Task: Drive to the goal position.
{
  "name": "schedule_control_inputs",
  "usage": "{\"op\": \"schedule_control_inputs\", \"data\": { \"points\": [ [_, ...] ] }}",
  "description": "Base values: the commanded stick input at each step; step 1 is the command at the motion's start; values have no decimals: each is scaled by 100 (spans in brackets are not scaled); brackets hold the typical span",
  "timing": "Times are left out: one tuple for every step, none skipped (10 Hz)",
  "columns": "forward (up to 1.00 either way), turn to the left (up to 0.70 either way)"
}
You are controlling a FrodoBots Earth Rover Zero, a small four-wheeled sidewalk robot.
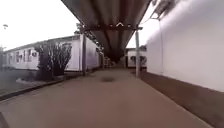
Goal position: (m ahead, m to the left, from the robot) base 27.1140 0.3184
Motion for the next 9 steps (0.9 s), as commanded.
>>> {"op": "schedule_control_inputs", "data": {
  "points": [
    [85,0],
    [85,0],
    [85,0],
    [85,0],
    [85,0],
    [85,0],
    [85,0],
    [85,0],
    [85,0]
  ]
}}
